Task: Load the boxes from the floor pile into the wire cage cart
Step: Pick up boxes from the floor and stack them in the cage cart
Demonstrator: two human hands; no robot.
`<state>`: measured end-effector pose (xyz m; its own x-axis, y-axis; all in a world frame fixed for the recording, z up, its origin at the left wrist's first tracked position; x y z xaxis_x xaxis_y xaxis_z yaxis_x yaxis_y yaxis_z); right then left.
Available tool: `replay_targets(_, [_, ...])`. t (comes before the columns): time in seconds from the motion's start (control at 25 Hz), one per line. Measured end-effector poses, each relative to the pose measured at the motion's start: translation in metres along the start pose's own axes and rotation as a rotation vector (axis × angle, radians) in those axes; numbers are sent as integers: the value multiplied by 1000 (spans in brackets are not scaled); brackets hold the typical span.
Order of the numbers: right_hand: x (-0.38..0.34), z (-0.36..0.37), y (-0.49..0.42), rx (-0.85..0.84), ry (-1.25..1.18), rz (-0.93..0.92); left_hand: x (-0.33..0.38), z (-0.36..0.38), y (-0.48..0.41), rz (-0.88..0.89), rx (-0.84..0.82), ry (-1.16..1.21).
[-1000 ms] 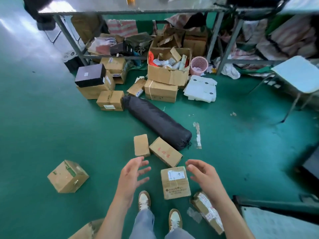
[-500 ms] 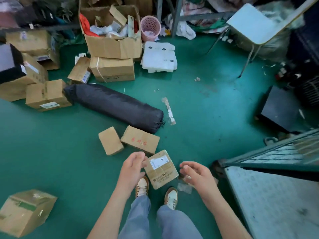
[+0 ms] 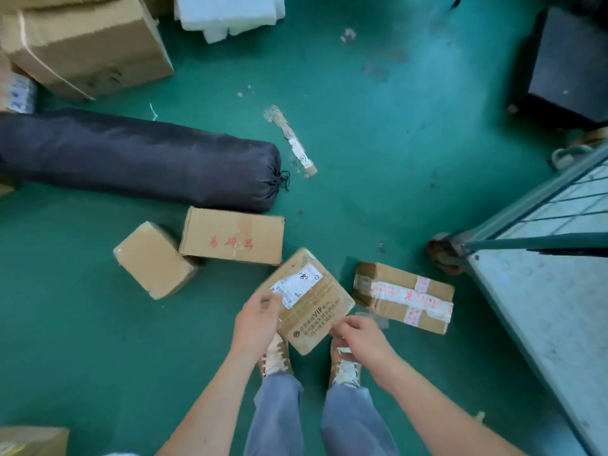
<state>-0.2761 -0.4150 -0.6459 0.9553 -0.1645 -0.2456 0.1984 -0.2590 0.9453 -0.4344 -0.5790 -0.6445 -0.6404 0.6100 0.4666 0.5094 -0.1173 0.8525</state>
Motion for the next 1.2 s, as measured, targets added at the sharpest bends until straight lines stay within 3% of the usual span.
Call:
replay_targets(0.4, [111,32,-145,-11,-160,262,-28,64,-160,183,-26,-553])
replay_targets(0.72, [120,18,-188,78,-398,282,-14,101,-207,219,-90,-580])
replay_targets(0.96, [109,9,-189,-9,-759,322,-11,120,-211,207,-48,-681])
replay_targets(1.2, [116,12,-154,37,-774,309,-32,91,-201,60,-44,-688])
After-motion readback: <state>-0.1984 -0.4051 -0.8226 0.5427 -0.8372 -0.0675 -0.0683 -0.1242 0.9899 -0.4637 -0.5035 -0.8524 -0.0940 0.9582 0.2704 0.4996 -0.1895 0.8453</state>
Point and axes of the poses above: each hand's wrist, its own y-axis away from the middle knuckle, its own z-axis out of the palm, x = y × z, the point moved 10 cm from there along -y, towards the middle knuckle, and after that the axes turned 8 degrees about y, right-handed, at the moved point
